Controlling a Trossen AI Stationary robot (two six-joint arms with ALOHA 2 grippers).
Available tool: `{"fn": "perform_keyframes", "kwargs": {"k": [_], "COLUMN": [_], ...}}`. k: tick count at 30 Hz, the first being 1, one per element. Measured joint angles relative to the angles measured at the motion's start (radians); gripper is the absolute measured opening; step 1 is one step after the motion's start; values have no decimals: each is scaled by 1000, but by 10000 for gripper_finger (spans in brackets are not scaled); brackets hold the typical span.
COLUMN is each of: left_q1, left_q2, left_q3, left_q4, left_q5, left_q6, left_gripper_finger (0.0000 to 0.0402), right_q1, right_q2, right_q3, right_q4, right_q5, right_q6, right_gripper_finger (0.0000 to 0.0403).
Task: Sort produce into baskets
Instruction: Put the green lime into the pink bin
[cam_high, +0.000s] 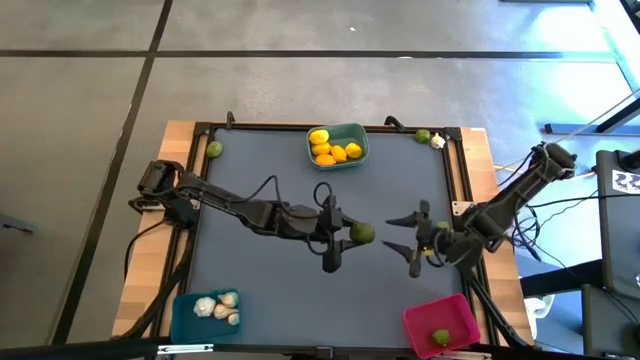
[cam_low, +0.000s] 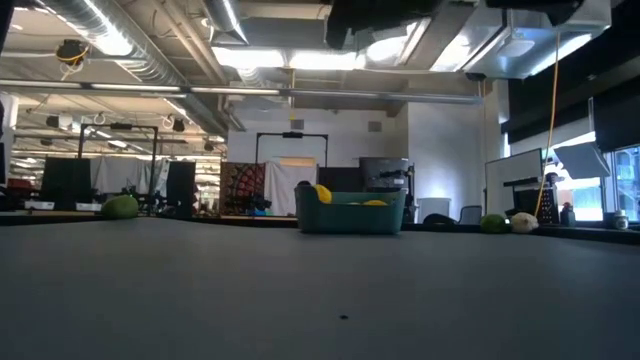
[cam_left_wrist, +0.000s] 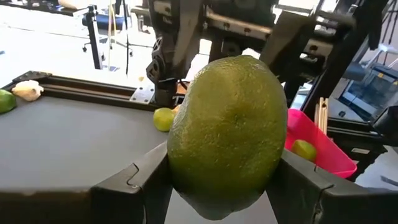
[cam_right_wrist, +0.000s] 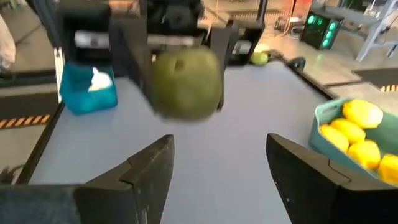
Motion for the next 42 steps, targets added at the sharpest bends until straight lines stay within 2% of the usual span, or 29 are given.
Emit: {"fn": "perform_keyframes", "kwargs": {"k": [5, 15, 27, 30, 36, 42], "left_q1": [-2, -1, -2, -1, -1, -4], "left_q2": [0, 0, 0, 0, 0, 0], "left_q3": [0, 0, 0, 0, 0, 0], "left_q4": [0, 47, 53, 52, 45, 46], "left_q5": [0, -1, 3, 1, -6, -33], "left_q6": [-20, -26, -23, -17, -12, 28], "left_gripper_finger": [212, 212, 212, 212, 212, 220], "right_q1": [-39, -119, -140, -149, -167, -167], "right_q2": [0, 49, 96, 96, 95, 95], "right_q3": [0, 0, 0, 0, 0, 0], "right_q4": [100, 254, 372, 370, 357, 355], "right_q5": [-31, -174, -224, -230, -273, -280], "right_q6": [-74, -137, -262, -263, -265, -287], "right_gripper_finger": [253, 253, 252, 237, 162, 164]}}
